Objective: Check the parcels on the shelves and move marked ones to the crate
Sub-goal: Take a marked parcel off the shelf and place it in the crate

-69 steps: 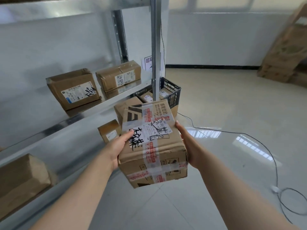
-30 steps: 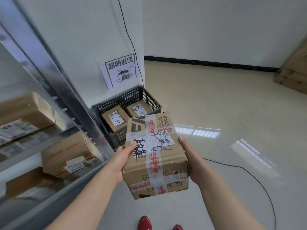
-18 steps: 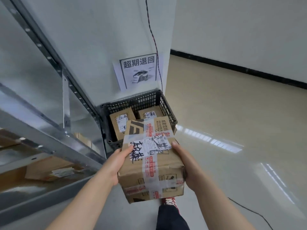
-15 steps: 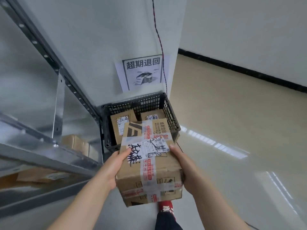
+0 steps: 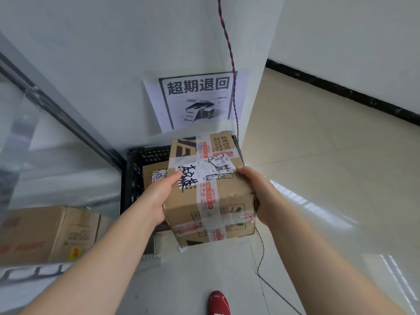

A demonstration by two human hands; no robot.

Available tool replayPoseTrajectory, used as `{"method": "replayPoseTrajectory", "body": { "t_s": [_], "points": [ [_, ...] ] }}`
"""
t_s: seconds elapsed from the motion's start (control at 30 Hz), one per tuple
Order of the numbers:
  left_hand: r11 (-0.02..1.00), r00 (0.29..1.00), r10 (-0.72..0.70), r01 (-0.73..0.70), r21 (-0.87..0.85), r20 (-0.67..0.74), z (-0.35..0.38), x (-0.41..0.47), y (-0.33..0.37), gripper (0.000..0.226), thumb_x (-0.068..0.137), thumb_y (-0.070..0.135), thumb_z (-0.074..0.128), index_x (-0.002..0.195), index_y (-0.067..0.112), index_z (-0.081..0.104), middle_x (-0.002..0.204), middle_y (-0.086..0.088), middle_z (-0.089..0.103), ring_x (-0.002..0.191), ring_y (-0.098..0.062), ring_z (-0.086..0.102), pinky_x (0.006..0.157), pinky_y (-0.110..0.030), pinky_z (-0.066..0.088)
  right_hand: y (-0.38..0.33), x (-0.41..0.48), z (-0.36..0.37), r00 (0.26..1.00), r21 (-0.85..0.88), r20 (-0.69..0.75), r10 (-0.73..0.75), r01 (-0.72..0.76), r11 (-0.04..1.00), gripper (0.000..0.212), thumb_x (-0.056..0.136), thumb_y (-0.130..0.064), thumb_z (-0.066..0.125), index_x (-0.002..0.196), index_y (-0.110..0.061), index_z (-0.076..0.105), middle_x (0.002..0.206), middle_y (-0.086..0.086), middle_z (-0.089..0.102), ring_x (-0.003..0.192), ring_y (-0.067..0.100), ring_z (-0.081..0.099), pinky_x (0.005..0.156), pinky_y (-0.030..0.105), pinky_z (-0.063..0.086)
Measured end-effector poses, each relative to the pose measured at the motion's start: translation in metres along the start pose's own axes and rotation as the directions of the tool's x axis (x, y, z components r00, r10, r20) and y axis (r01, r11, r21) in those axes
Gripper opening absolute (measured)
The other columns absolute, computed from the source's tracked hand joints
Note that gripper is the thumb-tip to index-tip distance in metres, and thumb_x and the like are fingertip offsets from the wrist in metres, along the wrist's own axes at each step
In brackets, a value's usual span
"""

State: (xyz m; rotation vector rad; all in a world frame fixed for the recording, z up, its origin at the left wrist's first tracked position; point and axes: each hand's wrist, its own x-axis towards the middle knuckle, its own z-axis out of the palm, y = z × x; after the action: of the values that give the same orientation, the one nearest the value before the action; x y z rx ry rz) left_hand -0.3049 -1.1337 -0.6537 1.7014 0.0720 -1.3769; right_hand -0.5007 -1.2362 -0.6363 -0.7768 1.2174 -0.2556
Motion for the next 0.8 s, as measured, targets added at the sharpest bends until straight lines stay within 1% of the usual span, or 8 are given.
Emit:
{"method": "replayPoseTrajectory", "body": {
  "t_s": [0.23,0.33,0.4,0.47,0.53,0.6,0.73,0.8],
  "points": [
    [0.999,0.999,0.048,-0.048,0.021,-0.009,0.027,0.060,0.021,0.035,0.096,0.038,0.064,0.124,0.017,0.064,0.104,-0.009,0.077,0.097,-0.029,0.073,0.083,-0.045,0.058,-0.020,0.059,-0.014,0.999,-0.015,-0.046,-0.015,0.014,1.000,0.020,0.099,-0.032,0.060,0.106,-0.015,0.067,0.070,0.001,0.077,0.055,0.017,0.072,0.044,0.023,0.053],
    [0.999,0.999,0.051,-0.050,0.020,-0.021,0.032,0.082,0.018,0.034,0.097,0.038,0.062,0.125,0.019,0.060,0.105,-0.008,0.077,0.096,-0.029,0.073,0.080,-0.045,0.059,-0.019,0.082,-0.015,0.997,-0.042,-0.081,-0.014,0.010,0.999,0.026,0.102,-0.036,0.057,0.111,-0.014,0.068,0.085,0.004,0.079,0.064,0.018,0.074,0.043,0.023,0.053],
    [0.998,0.997,0.058,-0.057,0.018,-0.044,0.034,0.097,0.012,0.034,0.097,0.037,0.062,0.127,0.020,0.057,0.108,-0.008,0.076,0.096,-0.029,0.073,0.082,-0.047,0.059,-0.014,0.099,-0.015,0.992,-0.063,-0.119,-0.033,0.025,0.998,0.028,0.103,-0.036,0.056,0.116,-0.014,0.068,0.099,0.006,0.078,0.077,0.021,0.075,0.049,0.026,0.056],
    [0.998,0.996,0.062,-0.060,0.032,-0.064,0.036,0.113,0.006,0.036,0.098,0.036,0.061,0.130,0.020,0.055,0.110,-0.008,0.074,0.099,-0.030,0.072,0.085,-0.050,0.059,-0.008,0.117,-0.015,0.985,-0.098,-0.162,-0.063,0.047,0.994,0.025,0.104,-0.033,0.055,0.117,-0.016,0.069,0.107,0.006,0.077,0.093,0.024,0.073,0.072,0.036,0.062],
    [0.997,0.994,0.059,-0.054,0.056,-0.093,0.039,0.130,0.000,0.036,0.099,0.035,0.060,0.132,0.020,0.054,0.112,-0.007,0.073,0.101,-0.029,0.070,0.087,-0.052,0.057,0.000,0.138,-0.013,0.978,-0.132,-0.192,-0.080,0.055,0.990,0.020,0.104,-0.027,0.053,0.103,-0.020,0.073,0.106,0.007,0.077,0.103,0.029,0.071,0.093,0.050,0.059],
    [0.995,0.989,0.059,-0.048,0.082,-0.139,0.041,0.139,-0.005,0.037,0.100,0.033,0.058,0.134,0.020,0.051,0.112,-0.007,0.070,0.102,-0.027,0.066,0.087,-0.050,0.056,0.005,0.147,-0.013,0.970,-0.164,-0.224,-0.098,0.061,0.985,0.026,0.103,-0.022,0.052,0.087,-0.025,0.073,0.100,0.006,0.077,0.105,0.033,0.071,0.096,0.054,0.057],
    [0.991,0.983,0.061,-0.039,0.128,-0.170,0.042,0.158,-0.024,0.032,0.102,0.031,0.055,0.131,0.019,0.050,0.110,-0.006,0.068,0.095,-0.021,0.064,0.065,-0.035,0.048,0.026,0.168,-0.015,0.951,-0.191,-0.284,-0.122,0.068,0.979,0.033,0.100,-0.018,0.050,0.081,-0.032,0.074,0.090,0.000,0.079,0.097,0.029,0.073,0.092,0.052,0.058],
    [0.988,0.982,0.059,-0.032,0.148,-0.180,0.041,0.164,-0.033,0.030,0.102,0.033,0.055,0.129,0.019,0.052,0.111,-0.007,0.068,0.095,-0.022,0.064,0.068,-0.036,0.050,0.036,0.175,-0.016,0.944,-0.187,-0.308,-0.120,0.064,0.980,0.039,0.098,-0.016,0.049,0.075,-0.035,0.074,0.088,-0.001,0.079,0.095,0.029,0.074,0.090,0.053,0.059]
  ]
}}
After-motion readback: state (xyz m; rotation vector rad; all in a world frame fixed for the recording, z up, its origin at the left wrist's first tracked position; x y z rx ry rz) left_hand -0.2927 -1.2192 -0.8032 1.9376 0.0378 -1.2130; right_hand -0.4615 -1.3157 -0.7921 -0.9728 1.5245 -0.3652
